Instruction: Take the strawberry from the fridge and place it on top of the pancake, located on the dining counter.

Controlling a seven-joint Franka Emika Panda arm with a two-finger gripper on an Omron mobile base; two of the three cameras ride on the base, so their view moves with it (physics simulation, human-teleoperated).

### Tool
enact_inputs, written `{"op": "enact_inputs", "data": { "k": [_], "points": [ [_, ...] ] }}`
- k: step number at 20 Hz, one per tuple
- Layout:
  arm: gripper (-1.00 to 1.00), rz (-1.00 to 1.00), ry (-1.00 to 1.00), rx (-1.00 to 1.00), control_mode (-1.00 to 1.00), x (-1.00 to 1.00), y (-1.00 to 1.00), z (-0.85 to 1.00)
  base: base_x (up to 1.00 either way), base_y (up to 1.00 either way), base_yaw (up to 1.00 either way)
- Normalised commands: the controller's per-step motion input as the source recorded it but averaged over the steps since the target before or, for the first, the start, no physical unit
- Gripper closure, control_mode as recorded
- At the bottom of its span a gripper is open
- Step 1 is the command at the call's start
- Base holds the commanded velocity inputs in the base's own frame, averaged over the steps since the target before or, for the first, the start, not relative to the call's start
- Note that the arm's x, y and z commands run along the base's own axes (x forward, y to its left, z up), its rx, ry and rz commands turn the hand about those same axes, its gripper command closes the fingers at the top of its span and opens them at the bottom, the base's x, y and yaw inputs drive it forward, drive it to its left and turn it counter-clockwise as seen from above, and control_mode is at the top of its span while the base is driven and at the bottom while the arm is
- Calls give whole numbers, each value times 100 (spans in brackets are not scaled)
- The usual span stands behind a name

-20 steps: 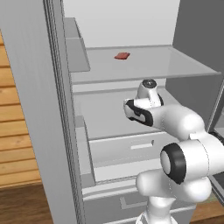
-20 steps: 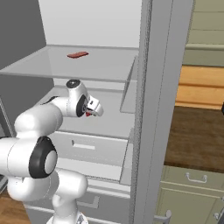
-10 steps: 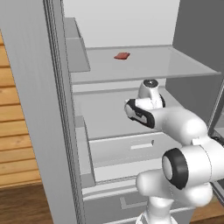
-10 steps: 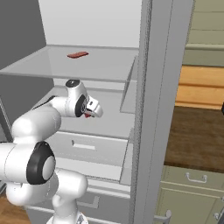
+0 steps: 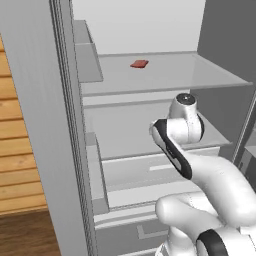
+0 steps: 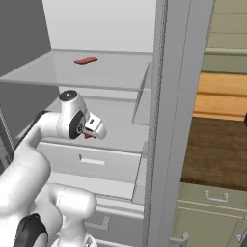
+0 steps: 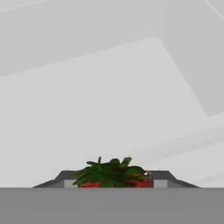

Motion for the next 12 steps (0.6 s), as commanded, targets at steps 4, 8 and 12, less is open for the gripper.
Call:
{"op": "enact_inputs", "data": {
  "k": [4,8,12],
  "points": [
    [100,4,0,0,-100,-100,0,88,0,0,0],
    [100,3,5,0,-100,-100,6,100,0,0,0],
    [100,0,11,-3,-100,-100,11,78,0,0,0]
  ]
}}
